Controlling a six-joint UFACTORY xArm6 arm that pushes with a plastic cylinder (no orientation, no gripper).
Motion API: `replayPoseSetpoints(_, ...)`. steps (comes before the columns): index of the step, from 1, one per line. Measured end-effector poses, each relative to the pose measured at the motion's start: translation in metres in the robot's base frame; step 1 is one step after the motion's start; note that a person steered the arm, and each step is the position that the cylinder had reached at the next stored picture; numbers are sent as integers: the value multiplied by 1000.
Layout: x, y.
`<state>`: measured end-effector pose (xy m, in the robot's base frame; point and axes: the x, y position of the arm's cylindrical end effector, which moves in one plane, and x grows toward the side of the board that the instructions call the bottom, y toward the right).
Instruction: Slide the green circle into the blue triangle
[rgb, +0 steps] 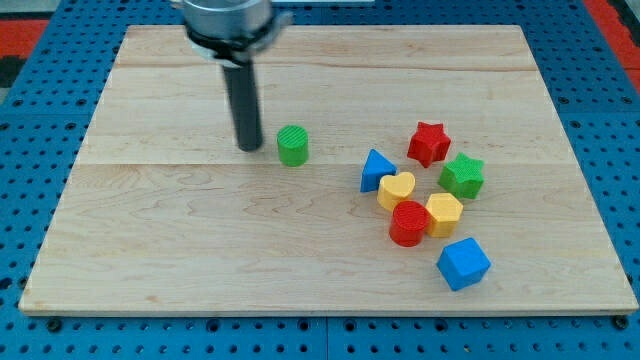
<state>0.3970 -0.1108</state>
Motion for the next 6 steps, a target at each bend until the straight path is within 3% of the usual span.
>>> replayPoseSetpoints(1,4,54)
replayPoseSetpoints(2,73,76)
replayPoseSetpoints(3,81,126)
replayPoseSetpoints(4,47,59)
replayPoseSetpoints(5,17,50)
replayPoseSetpoints(6,28,122)
